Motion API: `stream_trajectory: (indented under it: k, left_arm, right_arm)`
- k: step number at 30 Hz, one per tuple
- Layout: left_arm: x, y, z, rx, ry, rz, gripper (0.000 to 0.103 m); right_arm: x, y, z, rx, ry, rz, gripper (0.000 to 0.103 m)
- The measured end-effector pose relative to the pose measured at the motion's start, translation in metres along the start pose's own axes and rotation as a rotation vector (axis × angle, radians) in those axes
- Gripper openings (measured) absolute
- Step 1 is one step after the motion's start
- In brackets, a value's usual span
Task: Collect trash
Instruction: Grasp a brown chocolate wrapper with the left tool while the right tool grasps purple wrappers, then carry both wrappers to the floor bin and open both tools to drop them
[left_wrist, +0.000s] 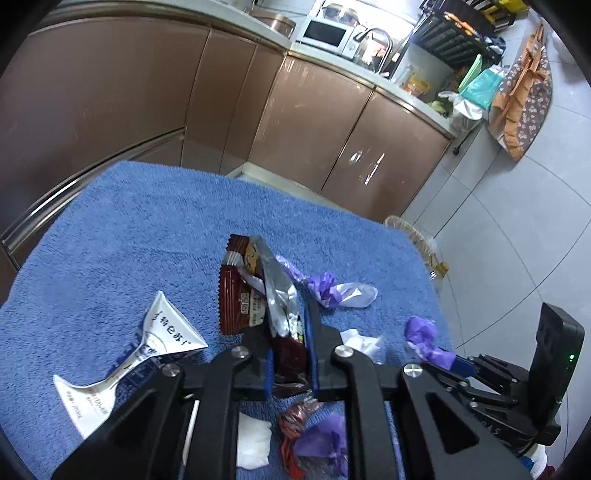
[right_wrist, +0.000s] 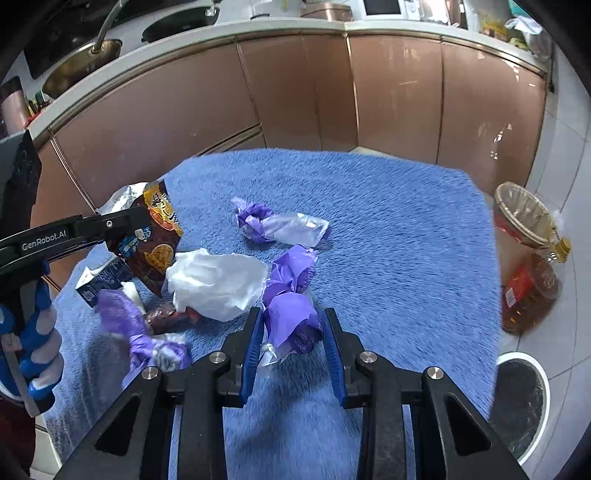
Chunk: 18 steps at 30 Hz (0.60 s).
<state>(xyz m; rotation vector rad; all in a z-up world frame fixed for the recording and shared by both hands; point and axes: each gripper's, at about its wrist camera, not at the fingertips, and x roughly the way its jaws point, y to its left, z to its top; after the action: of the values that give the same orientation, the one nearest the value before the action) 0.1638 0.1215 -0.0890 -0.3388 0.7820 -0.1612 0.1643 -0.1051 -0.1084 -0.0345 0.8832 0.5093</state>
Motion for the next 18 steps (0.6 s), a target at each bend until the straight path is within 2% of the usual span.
stream_trajectory:
  k: [18]
  left_arm:
    - [-0.104, -0.032, 0.001, 0.065, -0.153, -0.017, 0.012]
  right_arm:
    - [-0.114, 0.020, -0.018, 0.000, -0.192, -0.038, 0.030]
